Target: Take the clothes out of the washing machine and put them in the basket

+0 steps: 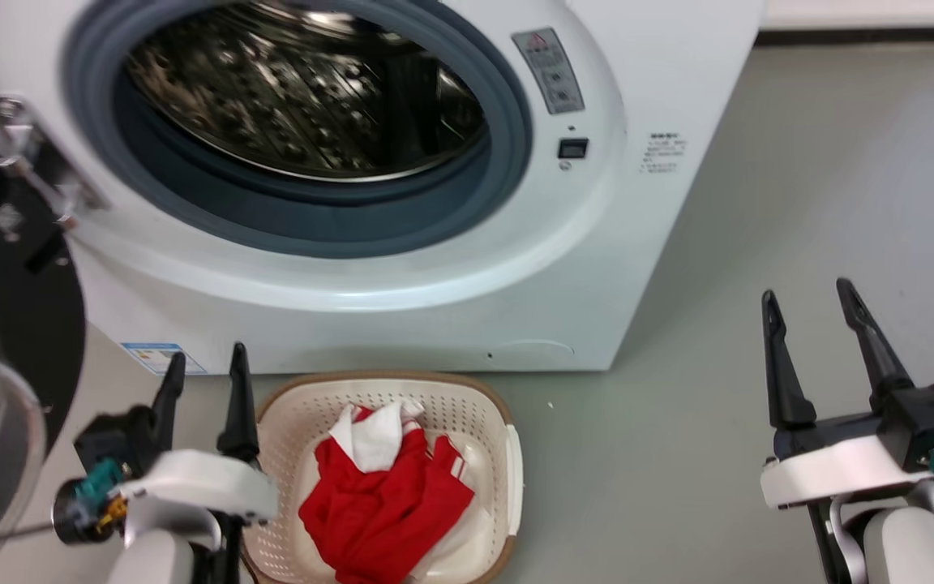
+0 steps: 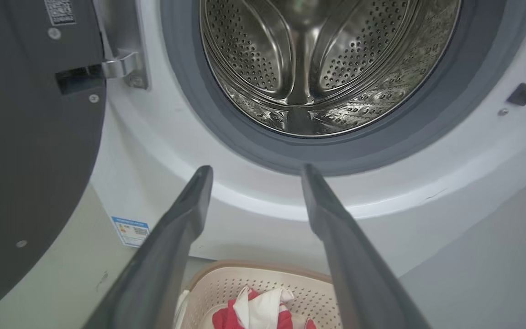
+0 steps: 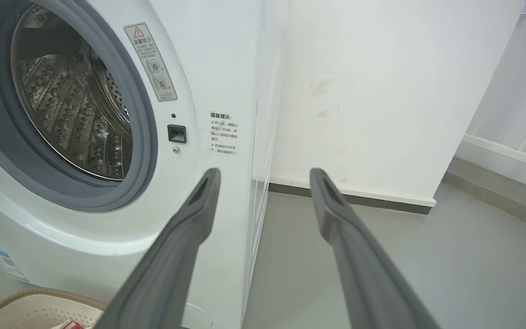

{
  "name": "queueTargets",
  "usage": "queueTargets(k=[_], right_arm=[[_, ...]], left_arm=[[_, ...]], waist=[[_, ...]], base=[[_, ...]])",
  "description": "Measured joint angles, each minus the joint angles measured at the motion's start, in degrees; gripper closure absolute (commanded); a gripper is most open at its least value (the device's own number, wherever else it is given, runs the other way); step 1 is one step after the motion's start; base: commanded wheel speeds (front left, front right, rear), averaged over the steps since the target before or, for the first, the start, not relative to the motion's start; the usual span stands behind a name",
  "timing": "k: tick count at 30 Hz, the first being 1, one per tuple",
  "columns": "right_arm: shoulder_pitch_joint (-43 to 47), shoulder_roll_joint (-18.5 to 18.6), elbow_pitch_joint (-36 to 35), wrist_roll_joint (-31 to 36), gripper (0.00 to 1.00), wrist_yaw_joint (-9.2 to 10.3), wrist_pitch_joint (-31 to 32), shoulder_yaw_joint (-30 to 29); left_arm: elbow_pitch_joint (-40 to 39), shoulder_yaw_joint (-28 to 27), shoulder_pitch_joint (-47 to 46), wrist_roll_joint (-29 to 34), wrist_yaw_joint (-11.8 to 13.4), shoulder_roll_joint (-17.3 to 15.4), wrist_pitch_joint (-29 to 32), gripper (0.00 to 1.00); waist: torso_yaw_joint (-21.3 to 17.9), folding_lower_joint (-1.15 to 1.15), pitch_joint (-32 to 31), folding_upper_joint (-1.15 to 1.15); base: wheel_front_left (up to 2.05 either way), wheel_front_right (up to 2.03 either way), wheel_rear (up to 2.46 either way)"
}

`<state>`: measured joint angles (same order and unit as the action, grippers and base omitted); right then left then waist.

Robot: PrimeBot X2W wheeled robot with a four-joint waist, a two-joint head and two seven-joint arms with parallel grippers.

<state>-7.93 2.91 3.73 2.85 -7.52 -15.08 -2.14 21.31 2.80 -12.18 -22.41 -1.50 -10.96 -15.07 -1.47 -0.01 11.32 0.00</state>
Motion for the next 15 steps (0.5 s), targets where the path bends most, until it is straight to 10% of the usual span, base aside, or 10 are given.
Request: queueTargets(k=[15], right_arm=[[4.90,0.00,0.85,-0.77,0.00,0.00,0.00,-0.23]], left_arm=[[-12.73,-5.26,12.91,13.28,-2.99,6.64,0.00,0.00]], waist=[[3.24,0.00,-7.99,0.00]], base=[[0.00,0.00,0.00]])
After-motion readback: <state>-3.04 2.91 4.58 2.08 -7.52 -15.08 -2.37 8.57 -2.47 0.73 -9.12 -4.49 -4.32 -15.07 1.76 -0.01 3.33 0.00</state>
